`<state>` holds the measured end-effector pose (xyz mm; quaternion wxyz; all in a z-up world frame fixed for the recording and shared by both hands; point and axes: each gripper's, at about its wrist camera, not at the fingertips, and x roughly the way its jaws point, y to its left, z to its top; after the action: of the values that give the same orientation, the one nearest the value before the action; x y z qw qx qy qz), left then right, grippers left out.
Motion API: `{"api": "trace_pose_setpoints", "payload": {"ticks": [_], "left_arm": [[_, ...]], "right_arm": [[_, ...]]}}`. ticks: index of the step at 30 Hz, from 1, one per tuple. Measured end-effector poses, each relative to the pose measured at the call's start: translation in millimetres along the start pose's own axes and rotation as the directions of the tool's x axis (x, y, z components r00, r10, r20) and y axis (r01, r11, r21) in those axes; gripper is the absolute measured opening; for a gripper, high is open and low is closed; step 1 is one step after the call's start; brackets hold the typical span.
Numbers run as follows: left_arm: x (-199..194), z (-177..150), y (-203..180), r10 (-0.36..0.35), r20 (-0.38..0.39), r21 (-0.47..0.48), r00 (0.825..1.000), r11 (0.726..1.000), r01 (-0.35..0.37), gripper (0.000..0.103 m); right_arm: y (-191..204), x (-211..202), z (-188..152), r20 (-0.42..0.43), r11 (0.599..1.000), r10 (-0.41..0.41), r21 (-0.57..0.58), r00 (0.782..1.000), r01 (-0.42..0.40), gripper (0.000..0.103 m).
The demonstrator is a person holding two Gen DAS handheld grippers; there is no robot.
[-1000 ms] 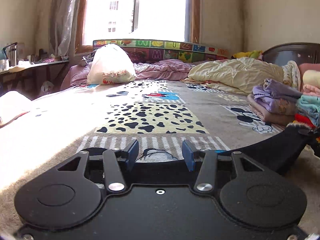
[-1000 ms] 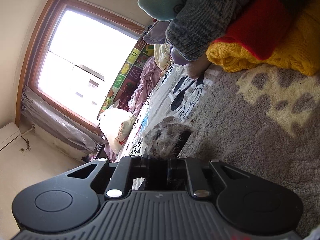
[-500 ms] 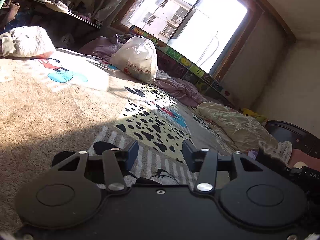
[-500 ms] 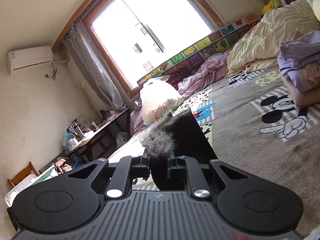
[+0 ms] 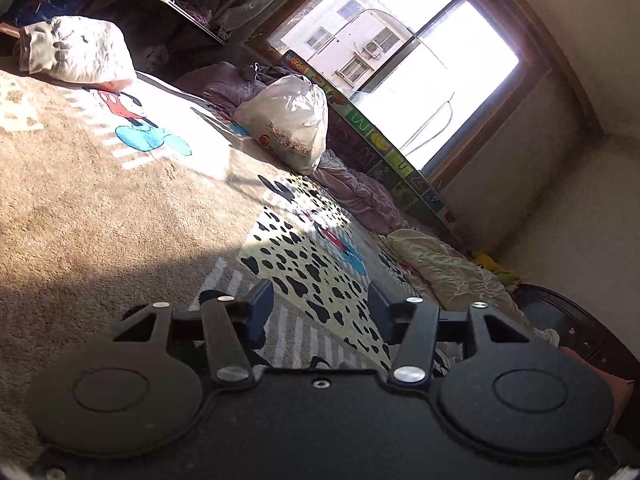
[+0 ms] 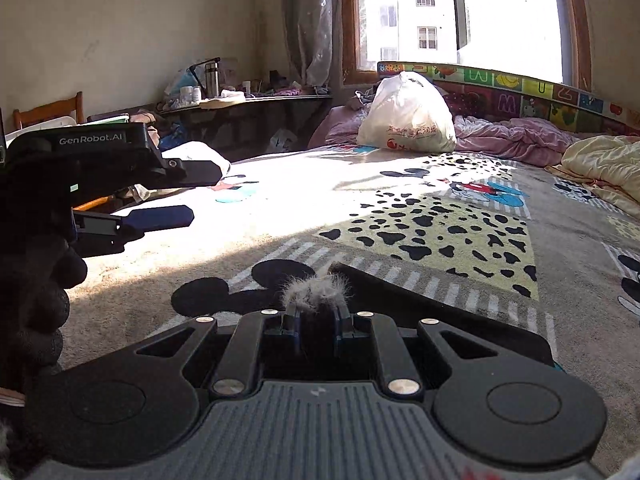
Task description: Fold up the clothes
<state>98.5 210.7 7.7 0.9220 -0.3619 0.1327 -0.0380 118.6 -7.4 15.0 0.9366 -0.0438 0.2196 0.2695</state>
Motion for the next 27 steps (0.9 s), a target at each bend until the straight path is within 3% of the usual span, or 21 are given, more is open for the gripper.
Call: {"api": "trace_pose_setpoints", "payload": {"ticks": [5, 9, 11, 14, 20, 22, 23, 24, 27], "left_arm": [[-1, 0, 1, -0.001, -0.01, -0.004, 1.0, 1.0, 0.001, 0.052], [1, 0, 3, -0.002, -0.019, -0.007, 1.0, 1.0, 0.002, 0.053], [2, -1, 4, -0.001, -0.032, -0.004, 1.0, 1.0, 0.001, 0.053], [4, -3, 3, 0.007, -0.047, 0.009, 0.999, 1.0, -0.007, 0.053], [9, -7, -2, 0.011, -0.07, 0.056, 0.997, 0.998, -0.007, 0.054], [9, -10, -7, 0.021, -0.066, 0.107, 0.998, 0.994, -0.014, 0.054], [9, -11, -9, 0.026, -0.063, 0.132, 0.998, 0.991, -0.018, 0.053], [8, -13, -12, 0.031, -0.054, 0.16, 0.998, 0.987, -0.022, 0.053], [9, -18, -24, 0.024, -0.047, 0.258, 0.999, 0.966, -0.011, 0.053]], "right_arm": [[22, 0, -4, 0.012, 0.997, -0.028, -0.068, 1.0, 0.029, 0.016], [31, 0, -2, 0.068, 0.992, -0.068, -0.098, 0.995, 0.075, 0.016], [34, 10, -9, 0.04, 0.994, -0.047, -0.1, 0.998, 0.05, 0.017], [44, 40, -30, -0.091, 0.99, 0.005, -0.143, 0.996, -0.018, 0.019], [42, 28, -27, -0.071, 0.996, 0.04, -0.078, 0.997, -0.046, 0.02], [42, 20, -26, -0.055, 0.995, 0.066, -0.068, 0.996, -0.07, 0.035], [42, 15, -25, -0.045, 0.994, 0.087, -0.059, 0.995, -0.09, 0.052], [44, 7, -24, -0.037, 0.993, 0.104, -0.056, 0.994, -0.106, 0.058], [43, -22, -29, -0.027, 0.99, 0.123, -0.065, 0.992, -0.124, 0.055]]}}
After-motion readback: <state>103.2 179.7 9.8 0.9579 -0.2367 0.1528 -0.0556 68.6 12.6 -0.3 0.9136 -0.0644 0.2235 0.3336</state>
